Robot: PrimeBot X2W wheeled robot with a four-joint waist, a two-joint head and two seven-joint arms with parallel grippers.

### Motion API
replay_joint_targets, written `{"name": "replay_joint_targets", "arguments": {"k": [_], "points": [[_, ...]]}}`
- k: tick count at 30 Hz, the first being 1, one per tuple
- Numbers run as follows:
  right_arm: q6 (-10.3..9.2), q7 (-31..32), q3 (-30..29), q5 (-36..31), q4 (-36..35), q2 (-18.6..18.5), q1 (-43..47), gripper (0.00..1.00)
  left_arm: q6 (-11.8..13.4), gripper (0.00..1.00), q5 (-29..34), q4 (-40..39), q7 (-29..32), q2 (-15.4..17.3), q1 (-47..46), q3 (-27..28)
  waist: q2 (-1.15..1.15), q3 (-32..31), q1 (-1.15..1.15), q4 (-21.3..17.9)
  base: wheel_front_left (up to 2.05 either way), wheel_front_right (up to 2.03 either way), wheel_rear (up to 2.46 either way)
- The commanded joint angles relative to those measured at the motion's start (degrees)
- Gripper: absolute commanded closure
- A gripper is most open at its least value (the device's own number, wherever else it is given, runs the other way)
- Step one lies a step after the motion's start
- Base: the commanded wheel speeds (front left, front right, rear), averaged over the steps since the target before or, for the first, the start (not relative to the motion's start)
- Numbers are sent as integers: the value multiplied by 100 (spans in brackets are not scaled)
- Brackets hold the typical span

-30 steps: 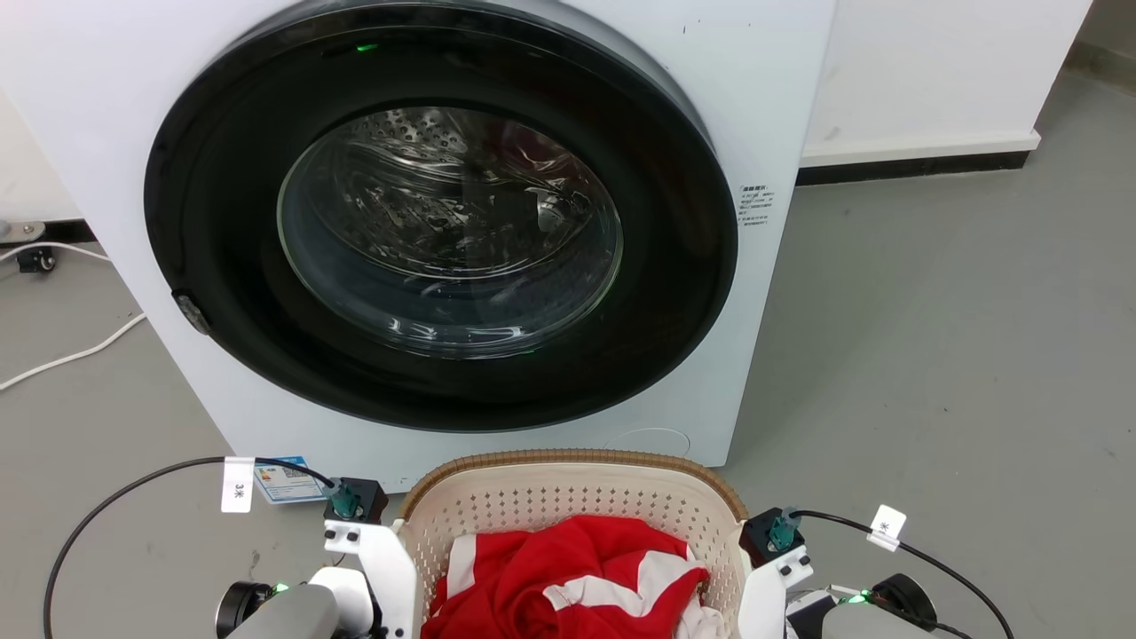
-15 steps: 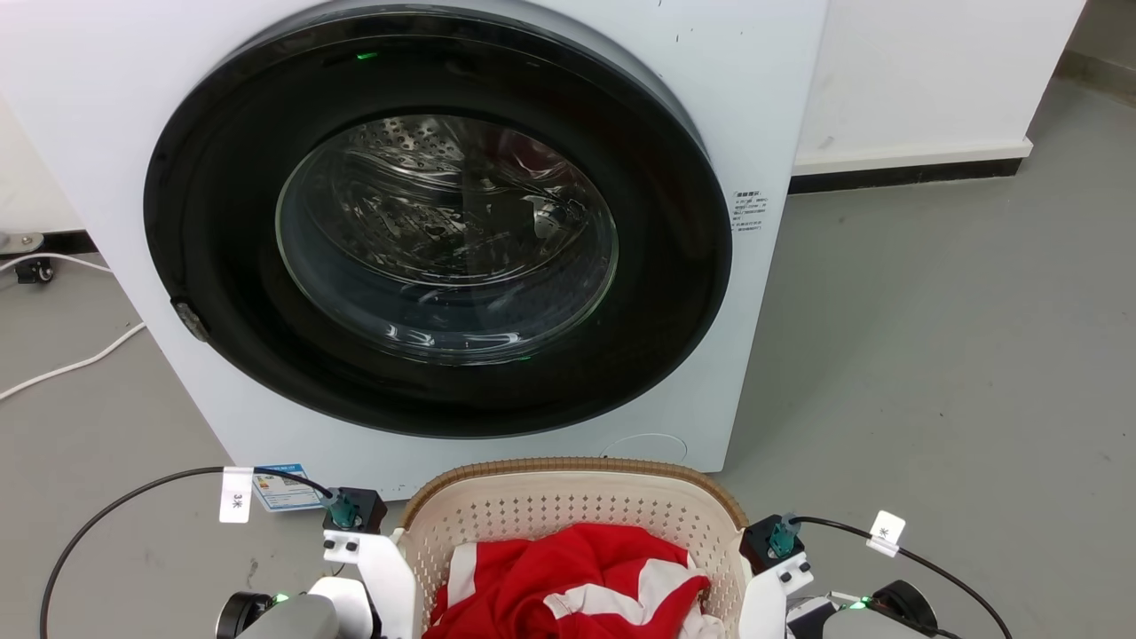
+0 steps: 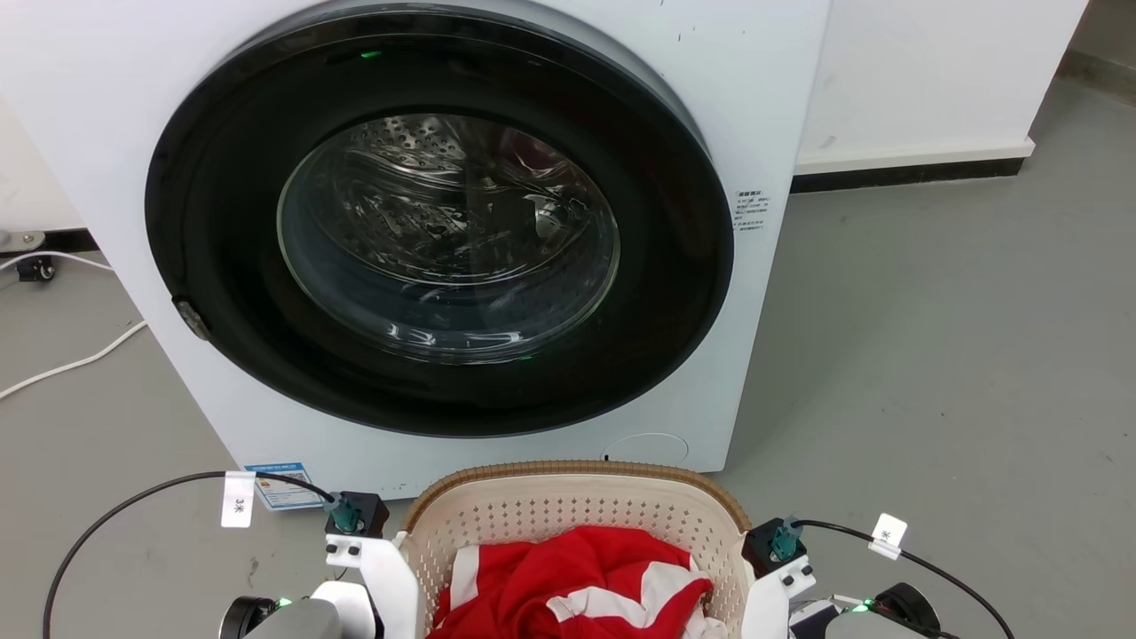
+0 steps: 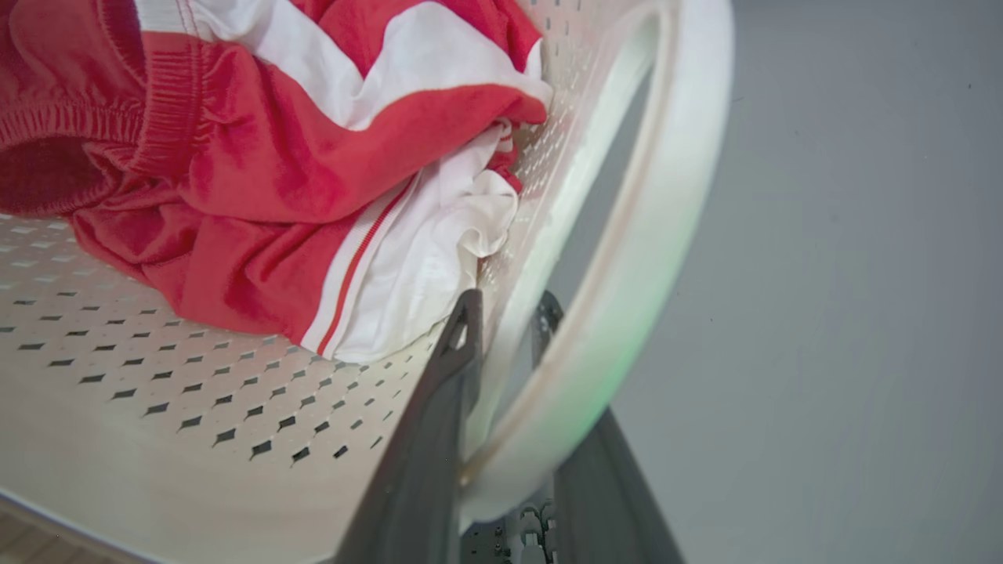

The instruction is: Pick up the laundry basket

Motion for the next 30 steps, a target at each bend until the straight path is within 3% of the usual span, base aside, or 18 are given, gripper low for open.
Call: {"name": "replay_joint_targets", "arguments": {"k": [1, 30], "points": [[67, 5, 75, -4, 24, -75, 83, 100, -8, 100, -22, 5, -79, 57, -45, -15, 0, 2, 0, 4, 0, 0, 0], [65, -23, 189, 143, 45, -48, 23, 100, -8, 100, -355, 65, -148, 107, -150, -363, 0, 104, 0, 8, 0, 0, 0]]}}
